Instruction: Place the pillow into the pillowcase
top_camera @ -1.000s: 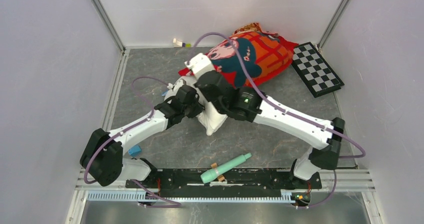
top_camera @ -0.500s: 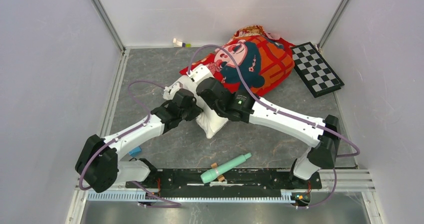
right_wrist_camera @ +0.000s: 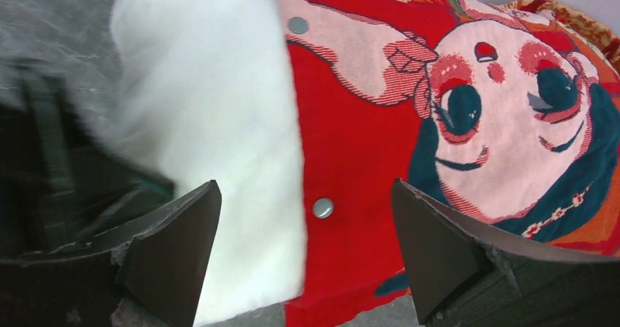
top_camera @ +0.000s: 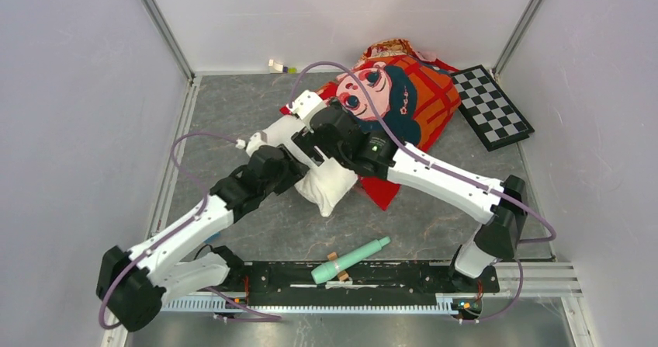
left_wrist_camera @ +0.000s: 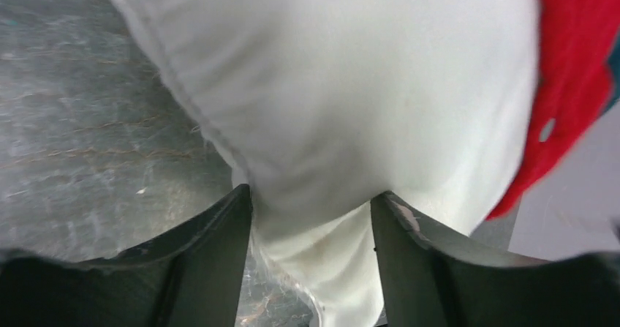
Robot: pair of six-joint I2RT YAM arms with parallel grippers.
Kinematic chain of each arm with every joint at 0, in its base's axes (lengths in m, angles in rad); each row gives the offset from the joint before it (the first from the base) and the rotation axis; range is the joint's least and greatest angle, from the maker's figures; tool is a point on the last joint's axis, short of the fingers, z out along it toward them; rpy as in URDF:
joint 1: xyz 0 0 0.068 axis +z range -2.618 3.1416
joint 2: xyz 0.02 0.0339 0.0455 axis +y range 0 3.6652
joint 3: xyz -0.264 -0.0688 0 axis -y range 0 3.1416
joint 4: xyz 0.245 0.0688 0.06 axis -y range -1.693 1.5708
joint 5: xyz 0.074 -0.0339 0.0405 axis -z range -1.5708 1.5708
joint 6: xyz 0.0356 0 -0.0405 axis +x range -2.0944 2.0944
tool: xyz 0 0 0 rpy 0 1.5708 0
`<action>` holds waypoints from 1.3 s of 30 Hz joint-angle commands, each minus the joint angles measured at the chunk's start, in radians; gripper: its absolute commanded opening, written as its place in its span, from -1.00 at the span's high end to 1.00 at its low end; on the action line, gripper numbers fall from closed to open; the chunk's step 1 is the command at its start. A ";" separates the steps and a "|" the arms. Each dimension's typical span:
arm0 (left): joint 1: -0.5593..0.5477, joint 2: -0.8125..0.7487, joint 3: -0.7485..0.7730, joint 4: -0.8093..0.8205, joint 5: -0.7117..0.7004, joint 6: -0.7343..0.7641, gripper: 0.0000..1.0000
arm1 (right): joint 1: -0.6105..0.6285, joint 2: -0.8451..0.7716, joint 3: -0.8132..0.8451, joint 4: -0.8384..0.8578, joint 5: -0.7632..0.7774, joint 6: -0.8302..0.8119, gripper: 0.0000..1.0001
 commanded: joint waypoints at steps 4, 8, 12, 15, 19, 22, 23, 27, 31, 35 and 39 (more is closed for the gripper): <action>0.010 -0.215 -0.023 -0.209 -0.169 -0.007 -0.46 | -0.082 0.069 0.003 0.083 -0.184 -0.099 -0.96; 0.009 -0.255 -0.016 -0.234 -0.177 0.008 -0.54 | -0.081 0.140 0.024 0.081 -0.262 -0.081 -0.96; 0.012 -0.238 0.001 -0.235 -0.174 0.023 -0.56 | -0.093 0.218 -0.046 0.143 -0.183 -0.044 -0.96; 0.016 -0.228 0.014 -0.236 -0.173 0.036 -0.58 | -0.123 0.310 -0.044 0.133 -0.063 -0.010 -0.91; 0.123 -0.233 0.007 -0.183 -0.020 0.072 -0.69 | -0.155 0.308 -0.006 0.114 0.013 0.046 0.18; 0.308 -0.213 0.001 -0.128 0.209 0.088 -0.68 | -0.157 0.293 0.119 0.037 0.030 0.051 0.99; 0.343 -0.213 0.008 -0.121 0.231 0.091 -0.68 | -0.158 0.288 0.181 0.006 0.036 0.054 1.00; 0.409 -0.207 0.017 -0.096 0.314 0.059 -0.66 | -0.190 0.224 0.330 -0.054 -0.016 0.083 1.00; 0.478 -0.185 -0.048 0.030 0.374 -0.032 -0.64 | -0.231 0.149 0.426 -0.065 -0.061 0.100 1.00; 0.480 -0.060 -0.087 0.207 0.431 -0.084 -0.66 | -0.253 0.092 0.474 -0.046 -0.106 0.113 1.00; 0.439 0.063 -0.086 0.375 0.441 -0.093 -0.65 | -0.261 0.078 0.537 -0.032 -0.127 0.120 1.00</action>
